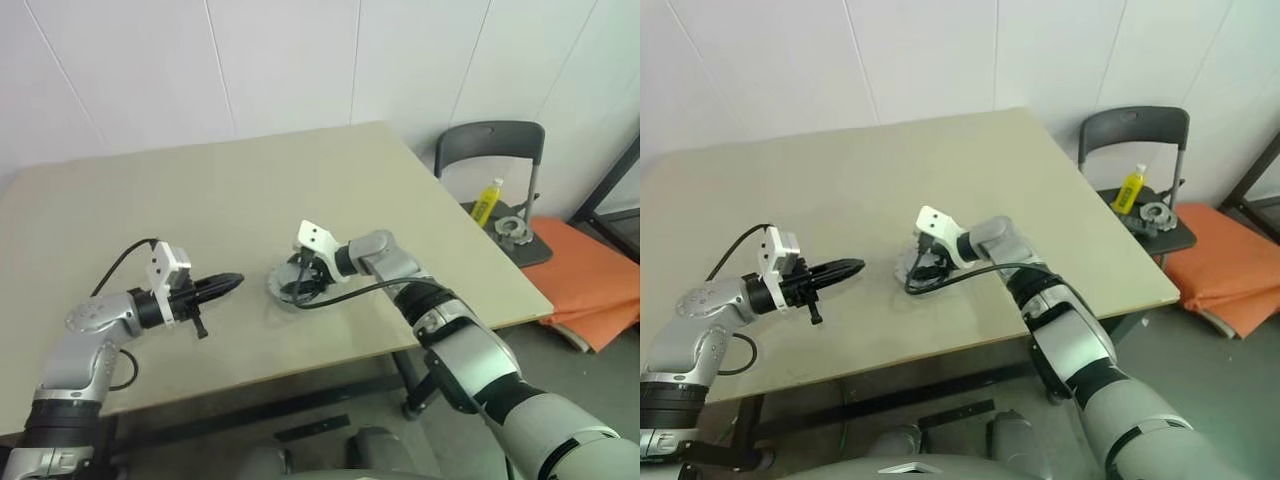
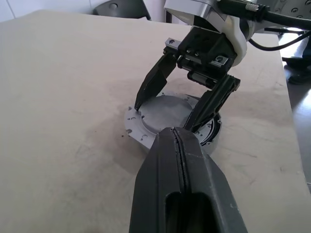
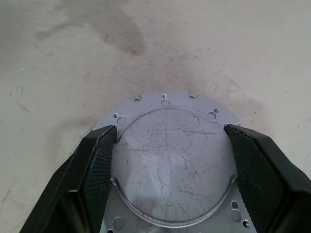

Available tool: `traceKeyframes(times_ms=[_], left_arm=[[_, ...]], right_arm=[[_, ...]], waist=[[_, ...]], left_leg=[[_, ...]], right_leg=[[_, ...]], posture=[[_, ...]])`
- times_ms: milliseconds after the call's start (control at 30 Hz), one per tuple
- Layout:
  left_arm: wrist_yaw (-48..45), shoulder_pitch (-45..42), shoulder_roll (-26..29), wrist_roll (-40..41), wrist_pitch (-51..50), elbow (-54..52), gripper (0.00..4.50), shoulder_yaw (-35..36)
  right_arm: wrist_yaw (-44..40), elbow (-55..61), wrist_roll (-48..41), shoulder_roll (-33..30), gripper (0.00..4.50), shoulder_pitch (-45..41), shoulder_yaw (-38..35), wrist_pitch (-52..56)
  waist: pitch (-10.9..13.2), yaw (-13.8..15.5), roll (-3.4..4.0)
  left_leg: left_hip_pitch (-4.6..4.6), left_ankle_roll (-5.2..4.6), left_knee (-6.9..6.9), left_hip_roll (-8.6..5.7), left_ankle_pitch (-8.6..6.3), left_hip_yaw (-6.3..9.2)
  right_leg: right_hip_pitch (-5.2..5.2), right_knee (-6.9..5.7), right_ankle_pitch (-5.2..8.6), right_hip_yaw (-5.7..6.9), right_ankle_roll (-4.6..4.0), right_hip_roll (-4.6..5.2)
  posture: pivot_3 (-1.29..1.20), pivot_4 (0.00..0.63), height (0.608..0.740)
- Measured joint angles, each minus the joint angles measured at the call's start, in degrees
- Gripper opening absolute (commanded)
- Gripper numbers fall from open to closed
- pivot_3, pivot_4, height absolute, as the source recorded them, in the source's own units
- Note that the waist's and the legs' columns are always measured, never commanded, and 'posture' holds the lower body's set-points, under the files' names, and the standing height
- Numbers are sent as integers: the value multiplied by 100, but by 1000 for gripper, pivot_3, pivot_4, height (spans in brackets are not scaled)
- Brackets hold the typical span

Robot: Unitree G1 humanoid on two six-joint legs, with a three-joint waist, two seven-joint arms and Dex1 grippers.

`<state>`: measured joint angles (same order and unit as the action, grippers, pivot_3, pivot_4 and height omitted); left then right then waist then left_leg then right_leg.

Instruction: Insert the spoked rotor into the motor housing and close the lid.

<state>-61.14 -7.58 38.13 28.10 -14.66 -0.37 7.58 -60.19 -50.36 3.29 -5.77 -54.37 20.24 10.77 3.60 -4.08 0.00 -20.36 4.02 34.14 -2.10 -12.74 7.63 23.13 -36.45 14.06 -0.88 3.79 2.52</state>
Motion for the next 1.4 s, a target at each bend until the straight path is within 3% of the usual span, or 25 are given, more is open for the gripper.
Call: traceKeyframes(times_ms=[433, 1400], left_arm=[[18, 2, -56, -61, 8, 24, 0, -11], [41, 15, -214, -135, -5, 23, 0, -19]], right_arm=[[-858, 534, -171, -216, 3188, 156, -78, 541], [-829, 566, 62, -339, 3188, 173, 66, 181]], waist=[[0, 7, 0], [0, 28, 0]], left_leg=[[-15, 0, -15, -3, -1, -4], [-11, 0, -8, -5, 0, -4]], right_leg=[[8, 17, 1, 0, 6, 3], [1, 14, 0, 0, 6, 4]], posture=[[0, 0, 740], [0, 0, 740]])
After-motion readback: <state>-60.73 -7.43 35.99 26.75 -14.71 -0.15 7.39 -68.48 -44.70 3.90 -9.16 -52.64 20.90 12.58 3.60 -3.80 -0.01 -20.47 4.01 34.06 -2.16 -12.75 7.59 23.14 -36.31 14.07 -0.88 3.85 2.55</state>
